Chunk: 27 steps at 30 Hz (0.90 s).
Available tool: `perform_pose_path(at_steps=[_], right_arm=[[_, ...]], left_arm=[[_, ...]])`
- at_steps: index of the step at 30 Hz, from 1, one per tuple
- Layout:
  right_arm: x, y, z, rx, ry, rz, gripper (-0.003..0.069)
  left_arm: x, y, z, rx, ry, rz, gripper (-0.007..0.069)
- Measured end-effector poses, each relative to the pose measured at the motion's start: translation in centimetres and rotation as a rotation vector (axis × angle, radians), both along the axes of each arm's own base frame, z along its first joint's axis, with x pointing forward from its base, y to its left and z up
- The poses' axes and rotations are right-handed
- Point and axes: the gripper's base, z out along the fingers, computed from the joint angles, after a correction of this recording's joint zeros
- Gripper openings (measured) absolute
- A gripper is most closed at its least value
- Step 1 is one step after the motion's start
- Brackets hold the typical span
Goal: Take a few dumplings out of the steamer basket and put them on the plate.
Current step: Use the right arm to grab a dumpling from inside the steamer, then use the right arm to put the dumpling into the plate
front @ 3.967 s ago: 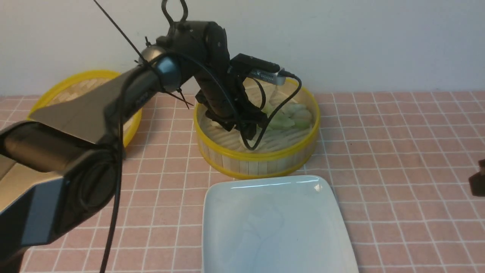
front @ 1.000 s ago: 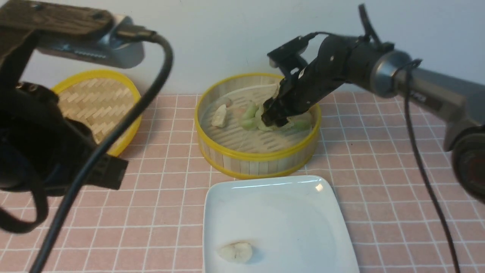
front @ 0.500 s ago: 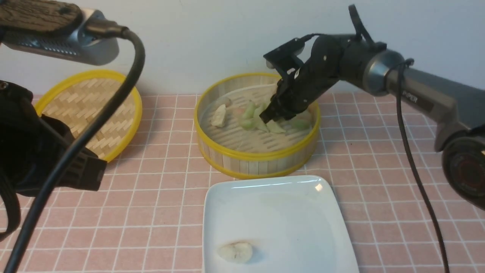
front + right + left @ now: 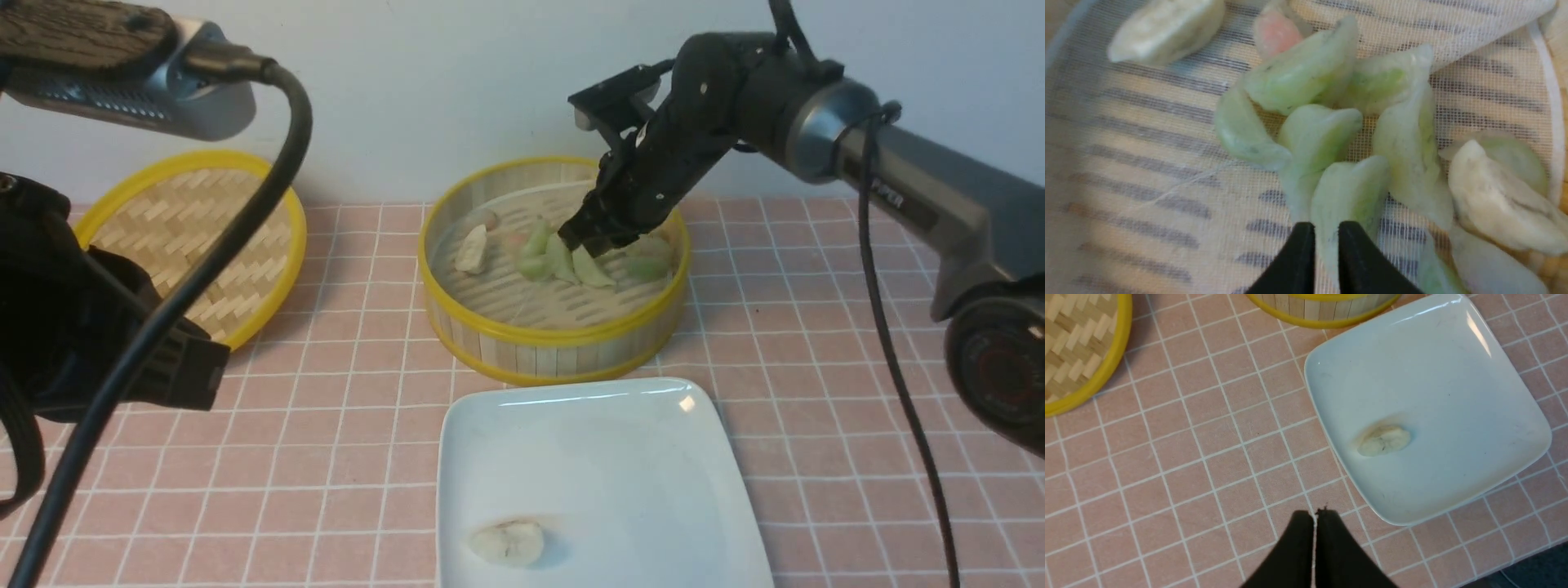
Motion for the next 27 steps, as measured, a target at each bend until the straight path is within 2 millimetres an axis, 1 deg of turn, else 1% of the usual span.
perform_pose_path(at_steps=[2,4,5,6,7,8,9,10,11,12,16,18,19,20,22,25,26,27], right_arm=[[0.4,0.1,-1.1,0.003,-0.007,-0.009,0.0184],[0.8,0.3,-2.7,0.005,-0.005,-0.020,0.0275],[0.9,0.3,-3.2,0.004,-0.003,-0.021,0.0302],[0.9,0.3,-3.3,0.003,-0.002,-0.022,0.0308],[1.0,0.4,-3.7,0.010,0.006,-0.025,0.0330],[1.1,0.4,-3.5,0.015,-0.002,-0.029,0.0339],[1.1,0.4,-3.6,0.017,0.000,-0.033,0.0331],[1.0,0.5,-3.6,0.020,0.005,-0.040,0.0303],[1.0,0.5,-3.5,0.024,0.011,-0.048,0.0249],[1.0,0.5,-3.4,0.023,0.014,-0.050,0.0235],[0.8,0.2,-2.5,-0.010,0.051,-0.057,0.0240],[0.5,0.0,-1.3,-0.037,0.073,-0.060,0.0240],[0.3,-0.2,0.1,-0.048,0.081,-0.058,0.0240],[0.1,-0.3,0.9,-0.050,0.082,-0.057,0.0240],[-0.2,-0.4,3.8,-0.027,0.041,-0.063,0.0240],[-1.2,-0.7,7.4,0.019,-0.002,-0.087,0.0240],[-1.2,-0.8,7.7,0.022,-0.005,-0.089,0.0240],[-2.3,-1.0,9.1,0.053,0.005,-0.098,0.0240]], left_arm=[[0.0,0.0,0.0,0.003,-0.002,0.001,-0.0006],[0.1,0.1,0.0,0.012,-0.009,0.005,-0.0006],[0.1,0.1,0.0,0.015,-0.011,0.006,-0.0006],[0.1,0.1,0.0,0.016,-0.012,0.007,-0.0006],[0.1,0.2,0.0,0.017,-0.012,0.007,-0.0006],[0.1,0.2,0.0,0.019,-0.014,0.008,-0.0006],[0.1,0.2,0.0,0.019,-0.014,0.008,-0.0006],[0.1,0.2,0.0,0.019,-0.014,0.008,-0.0006],[0.1,0.2,0.0,0.021,-0.016,0.009,-0.0006],[0.2,0.2,0.0,0.026,-0.019,0.011,-0.0006],[0.2,0.3,0.1,0.037,-0.027,0.016,-0.0006],[0.3,0.4,0.1,0.040,-0.030,0.017,-0.0006],[0.3,0.4,0.1,0.041,-0.031,0.017,-0.0006],[0.3,0.4,0.1,0.041,-0.031,0.017,-0.0006],[0.3,0.4,0.1,0.042,-0.031,0.018,-0.0006],[0.3,0.4,0.1,0.042,-0.031,0.018,-0.0006],[0.3,0.4,0.1,0.042,-0.031,0.018,-0.0006],[0.3,0.4,0.1,0.043,-0.031,0.017,-0.0006]])
